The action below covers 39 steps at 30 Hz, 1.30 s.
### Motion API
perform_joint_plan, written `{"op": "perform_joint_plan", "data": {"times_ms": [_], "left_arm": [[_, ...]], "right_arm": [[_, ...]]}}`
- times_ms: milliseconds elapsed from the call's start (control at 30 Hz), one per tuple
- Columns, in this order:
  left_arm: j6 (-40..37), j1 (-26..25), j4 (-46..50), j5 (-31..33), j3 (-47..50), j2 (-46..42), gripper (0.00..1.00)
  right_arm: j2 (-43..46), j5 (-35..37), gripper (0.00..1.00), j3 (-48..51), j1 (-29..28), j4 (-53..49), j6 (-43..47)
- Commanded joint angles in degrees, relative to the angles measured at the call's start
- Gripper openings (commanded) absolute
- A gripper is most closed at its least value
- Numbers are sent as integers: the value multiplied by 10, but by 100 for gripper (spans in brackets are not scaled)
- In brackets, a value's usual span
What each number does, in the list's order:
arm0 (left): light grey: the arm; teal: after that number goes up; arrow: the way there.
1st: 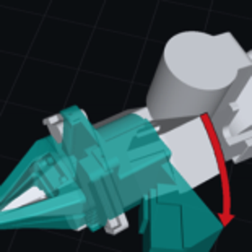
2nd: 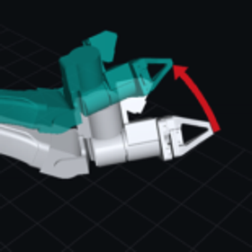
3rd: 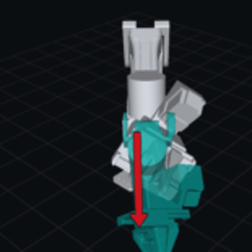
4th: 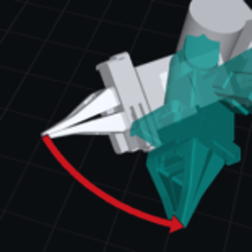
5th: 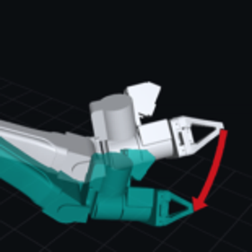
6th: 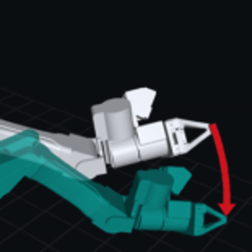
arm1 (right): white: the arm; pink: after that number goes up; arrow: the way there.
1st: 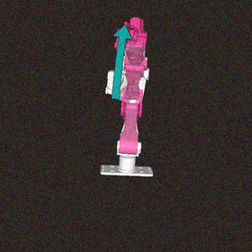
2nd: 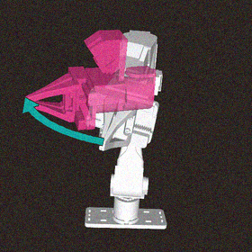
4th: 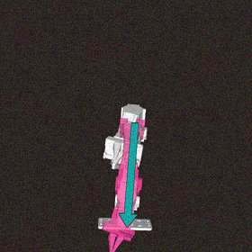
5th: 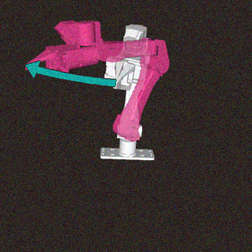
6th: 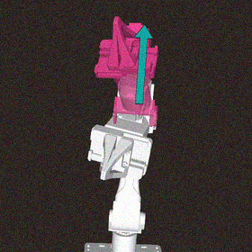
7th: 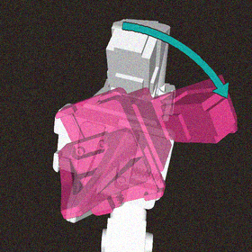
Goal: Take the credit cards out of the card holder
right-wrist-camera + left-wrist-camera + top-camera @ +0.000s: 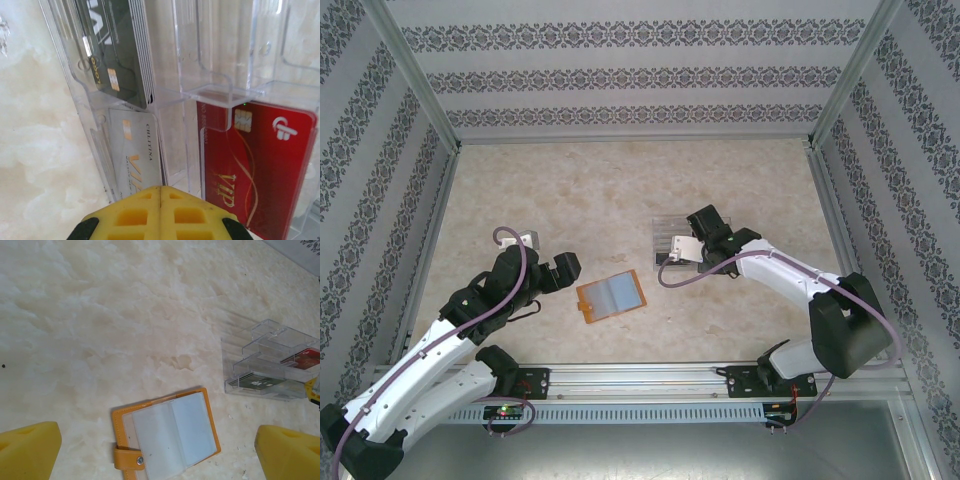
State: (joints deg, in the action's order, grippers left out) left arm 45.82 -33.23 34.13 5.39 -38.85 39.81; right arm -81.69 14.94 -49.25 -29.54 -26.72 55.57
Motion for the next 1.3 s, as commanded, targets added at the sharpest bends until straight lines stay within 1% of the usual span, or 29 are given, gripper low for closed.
{"op": "perform_joint_plan", "data": {"times_ms": [0, 300, 467, 633, 767, 900, 1000, 1067, 1200, 1267], "left_arm": [[-2, 11, 15, 1, 4, -7, 100], [-1, 11, 15, -1, 4, -7, 100], [2, 12, 17, 1, 10, -15, 100], [4, 11, 14, 1, 17, -24, 100], [2, 12, 11, -1, 17, -22, 100], [-3, 12, 11, -5, 9, -12, 100], [-6, 12, 13, -12, 1, 0, 100], [-7, 12, 13, -16, -2, 6, 100], [-8, 12, 14, -22, -8, 11, 100], [-8, 12, 16, -23, -10, 11, 100]], "right_arm": [[10, -4, 0, 11, 8, 3, 13], [9, -12, 0, 11, 10, 5, 14], [11, -25, 0, -22, -6, -37, -6], [40, -19, 0, -17, -24, -75, -16], [74, -29, 0, -17, -27, -96, -30], [100, -34, 0, -10, -32, -87, -41], [108, -17, 0, 21, -42, -51, -35], [110, 7, 0, 48, -53, -14, -27], [115, -10, 0, 57, -52, -18, -18], [114, -5, 0, 64, -49, -10, -9]]}}
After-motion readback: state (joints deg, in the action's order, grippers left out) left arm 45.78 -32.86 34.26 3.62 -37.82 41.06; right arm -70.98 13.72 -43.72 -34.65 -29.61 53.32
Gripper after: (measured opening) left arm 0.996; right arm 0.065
